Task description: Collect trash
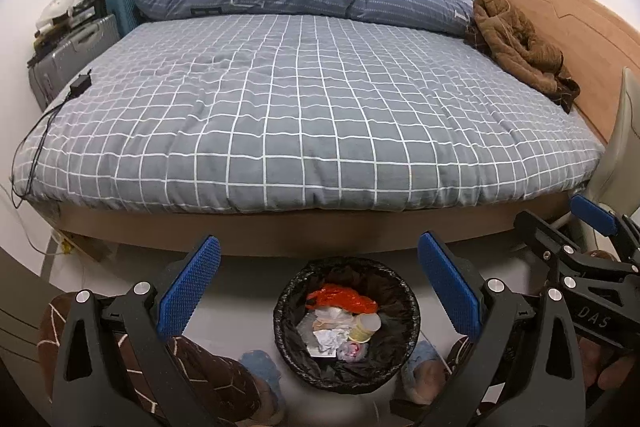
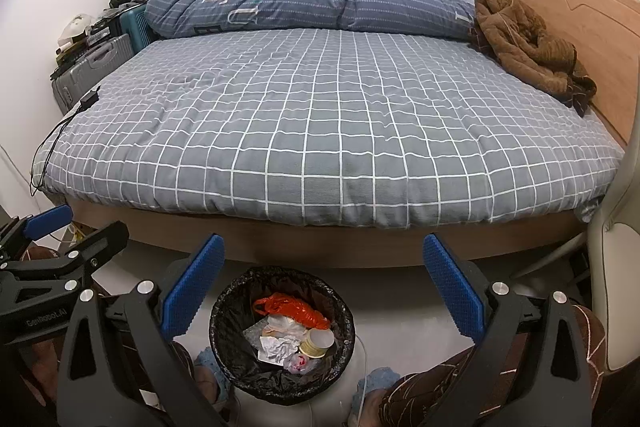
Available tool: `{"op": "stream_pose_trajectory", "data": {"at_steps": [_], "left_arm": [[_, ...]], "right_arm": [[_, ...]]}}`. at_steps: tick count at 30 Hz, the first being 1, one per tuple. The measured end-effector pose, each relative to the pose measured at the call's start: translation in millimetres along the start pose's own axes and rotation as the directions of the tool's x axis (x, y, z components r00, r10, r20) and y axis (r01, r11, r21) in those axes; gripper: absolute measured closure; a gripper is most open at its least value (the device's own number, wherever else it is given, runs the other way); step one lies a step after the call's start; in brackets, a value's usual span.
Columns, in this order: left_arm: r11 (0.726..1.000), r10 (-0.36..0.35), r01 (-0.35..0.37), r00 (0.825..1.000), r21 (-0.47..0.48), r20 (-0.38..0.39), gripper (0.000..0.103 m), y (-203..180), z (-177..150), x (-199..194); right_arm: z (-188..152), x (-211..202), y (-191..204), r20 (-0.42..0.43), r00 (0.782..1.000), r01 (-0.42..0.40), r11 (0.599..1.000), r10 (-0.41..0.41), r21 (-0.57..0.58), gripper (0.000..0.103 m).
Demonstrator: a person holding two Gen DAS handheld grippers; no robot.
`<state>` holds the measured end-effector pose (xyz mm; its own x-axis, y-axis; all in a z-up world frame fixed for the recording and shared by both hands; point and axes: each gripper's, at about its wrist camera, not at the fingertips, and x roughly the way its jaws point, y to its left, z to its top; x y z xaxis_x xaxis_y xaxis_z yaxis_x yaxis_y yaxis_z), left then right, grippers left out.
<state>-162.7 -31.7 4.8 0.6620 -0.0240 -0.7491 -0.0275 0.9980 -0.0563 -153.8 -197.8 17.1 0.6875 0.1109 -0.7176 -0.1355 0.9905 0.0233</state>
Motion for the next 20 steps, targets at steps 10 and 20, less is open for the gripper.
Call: {"op": "stream_pose_trajectory", "data": {"at_steps": [10,20], "left_arm": [[1.0,0.003,-0.003,1.0,0.014,0.007,0.006,-0.8,-0.3,-1.6],[1.0,-0.005,0.005,1.0,0.008,-0.007,0.006,0.8,1.8,1.1]], "right_arm": [[-0.4,0.8,-0.3,0.0,1.0,0.0,1.0,0.0,0.001,0.008],[-0.8,1.9,-0.4,-0.002,1.0,-0.001,1.0,0.001,0.003,0.008]]}}
